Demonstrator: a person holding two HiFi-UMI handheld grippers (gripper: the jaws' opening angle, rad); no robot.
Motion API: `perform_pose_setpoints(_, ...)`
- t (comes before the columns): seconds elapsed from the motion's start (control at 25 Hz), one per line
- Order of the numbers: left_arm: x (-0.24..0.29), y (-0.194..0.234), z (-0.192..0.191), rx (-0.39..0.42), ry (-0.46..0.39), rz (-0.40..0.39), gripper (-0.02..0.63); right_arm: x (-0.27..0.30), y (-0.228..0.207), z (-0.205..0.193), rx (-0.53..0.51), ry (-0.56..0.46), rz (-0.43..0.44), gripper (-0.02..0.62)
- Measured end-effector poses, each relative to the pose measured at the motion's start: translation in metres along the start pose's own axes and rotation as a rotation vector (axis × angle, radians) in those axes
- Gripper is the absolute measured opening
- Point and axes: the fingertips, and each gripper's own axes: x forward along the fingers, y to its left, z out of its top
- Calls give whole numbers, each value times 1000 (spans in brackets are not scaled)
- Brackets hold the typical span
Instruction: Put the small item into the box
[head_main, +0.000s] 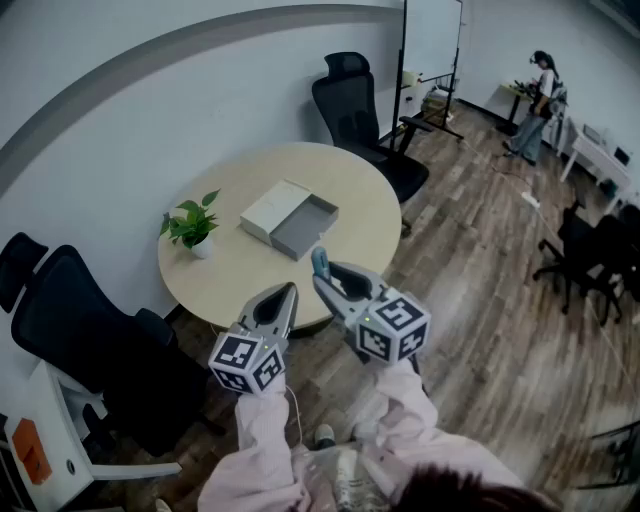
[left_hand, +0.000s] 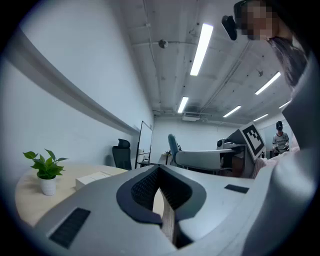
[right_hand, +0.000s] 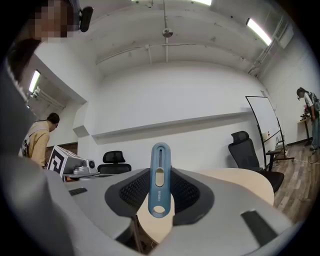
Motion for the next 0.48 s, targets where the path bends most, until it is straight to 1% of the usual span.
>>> perform_pose_setpoints(0.12,4,-2,1,1,0,-2,9,-1,-5,1,-1,-2,-6,124)
perform_pose_setpoints(0.36,14,-12,-2,-2,0,0,9,-17,-21,9,60,-39,-9,126)
perform_pose_setpoints(0.48,21,-21,-3,-2,3,-3,9,-25,-31,9,59,-39,-12,126)
